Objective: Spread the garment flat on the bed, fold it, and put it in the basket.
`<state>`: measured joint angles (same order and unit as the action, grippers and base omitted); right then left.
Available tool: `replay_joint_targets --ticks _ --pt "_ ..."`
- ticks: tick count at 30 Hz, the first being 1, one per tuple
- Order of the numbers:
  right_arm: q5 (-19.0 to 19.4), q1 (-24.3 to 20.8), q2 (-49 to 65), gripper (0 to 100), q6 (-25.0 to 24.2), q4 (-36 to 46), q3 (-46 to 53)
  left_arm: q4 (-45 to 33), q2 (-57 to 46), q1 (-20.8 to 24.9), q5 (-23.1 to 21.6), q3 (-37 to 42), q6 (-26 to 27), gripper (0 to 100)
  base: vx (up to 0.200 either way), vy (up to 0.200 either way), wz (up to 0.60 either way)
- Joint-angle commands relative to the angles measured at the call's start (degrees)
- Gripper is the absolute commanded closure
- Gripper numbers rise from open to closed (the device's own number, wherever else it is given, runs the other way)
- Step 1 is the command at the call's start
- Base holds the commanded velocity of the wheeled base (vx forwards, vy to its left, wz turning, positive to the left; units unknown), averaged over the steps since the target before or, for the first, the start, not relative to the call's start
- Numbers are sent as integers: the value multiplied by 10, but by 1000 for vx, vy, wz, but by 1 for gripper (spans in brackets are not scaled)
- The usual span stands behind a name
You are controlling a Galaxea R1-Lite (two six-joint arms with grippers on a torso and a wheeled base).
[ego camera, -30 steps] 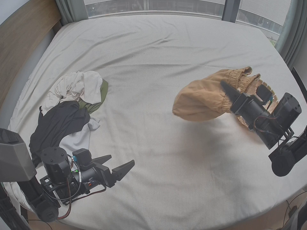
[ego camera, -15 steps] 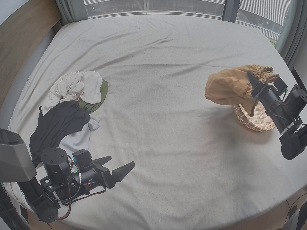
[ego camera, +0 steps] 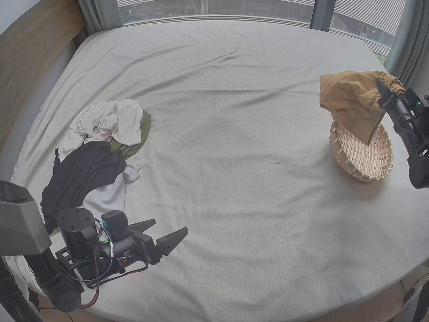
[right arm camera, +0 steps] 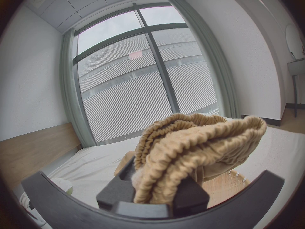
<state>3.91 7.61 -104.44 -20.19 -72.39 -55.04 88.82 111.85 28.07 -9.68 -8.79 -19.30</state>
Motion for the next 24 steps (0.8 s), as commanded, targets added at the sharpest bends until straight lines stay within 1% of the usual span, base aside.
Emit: replay_joint_targets --ticks 1,3,6,10,13,18,20,24 --pt "0 23 -3 100 -1 0 -13 0 -1 0 0 0 0 0 0 0 0" --pt "0 23 -4 100 -1 1 -12 0 -1 0 0 0 0 0 0 0 0" --pt "2 17 -9 100 -30 -1 4 0 -1 0 0 1 0 0 0 0 0" --pt "0 -1 -4 100 -34 -3 18 -1 1 0 0 2 0 0 0 0 0" --pt "0 -2 -2 100 -33 -3 20 -1 1 0 0 4 0 0 0 0 0" --pt "-1 11 -2 100 -32 -1 20 0 -1 -2 0 9 -1 0 0 0 0" --pt "0 23 -3 100 -32 1 15 0 -1 -3 0 9 -1 0 0 0 0" --pt "-2 27 -2 100 -30 1 8 0 -3 -1 0 10 -1 0 0 0 0"
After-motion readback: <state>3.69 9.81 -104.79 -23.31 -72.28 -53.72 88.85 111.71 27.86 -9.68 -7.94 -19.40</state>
